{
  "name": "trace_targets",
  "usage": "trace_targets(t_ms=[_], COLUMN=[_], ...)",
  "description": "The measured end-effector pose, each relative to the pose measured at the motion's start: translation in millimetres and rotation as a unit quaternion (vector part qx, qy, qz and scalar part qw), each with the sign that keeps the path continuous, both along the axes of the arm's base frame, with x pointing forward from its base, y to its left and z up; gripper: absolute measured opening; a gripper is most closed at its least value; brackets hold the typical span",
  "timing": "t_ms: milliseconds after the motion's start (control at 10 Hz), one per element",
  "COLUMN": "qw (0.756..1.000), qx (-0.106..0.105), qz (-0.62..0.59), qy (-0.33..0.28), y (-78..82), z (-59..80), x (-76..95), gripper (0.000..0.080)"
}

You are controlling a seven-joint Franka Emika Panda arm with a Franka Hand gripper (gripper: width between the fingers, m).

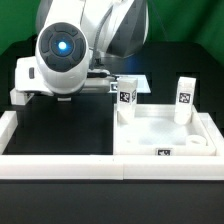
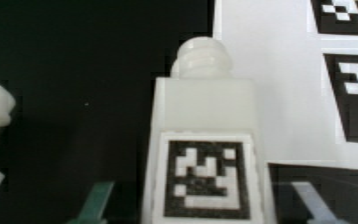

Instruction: Assemble square table

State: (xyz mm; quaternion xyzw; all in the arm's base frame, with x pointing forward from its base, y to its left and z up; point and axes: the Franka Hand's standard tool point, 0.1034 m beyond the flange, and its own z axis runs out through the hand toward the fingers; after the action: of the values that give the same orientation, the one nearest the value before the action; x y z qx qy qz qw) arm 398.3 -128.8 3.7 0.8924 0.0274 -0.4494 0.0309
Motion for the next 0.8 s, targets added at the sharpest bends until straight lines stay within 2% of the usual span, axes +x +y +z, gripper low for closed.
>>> trace_targets(t_ms=[200,300,400,500,600,700,800], qw=[1.0,1.0,1.0,1.0,1.0,1.0,1.0], qx=[0.002,0.004,0.008,0.013,0.017,0.023,0.022], qz=[0.003,0.003,0.001,-0.002,-0.003,0.002,0.002], qy=[-0.001,0.001,0.008,0.013,0.01,-0.001,0.002], y=[5.1,9.7,16.5,23.0,24.5,23.5,23.5], z=[11.8,24.3,43.1,71.3,90.1,93.7,90.4], x=[9.8,14.8,20.2,29.8,38.1,42.1,39.8], gripper=[0.0287,0.0287,0.0287,0.0287,0.0287,0.0287,0.0287])
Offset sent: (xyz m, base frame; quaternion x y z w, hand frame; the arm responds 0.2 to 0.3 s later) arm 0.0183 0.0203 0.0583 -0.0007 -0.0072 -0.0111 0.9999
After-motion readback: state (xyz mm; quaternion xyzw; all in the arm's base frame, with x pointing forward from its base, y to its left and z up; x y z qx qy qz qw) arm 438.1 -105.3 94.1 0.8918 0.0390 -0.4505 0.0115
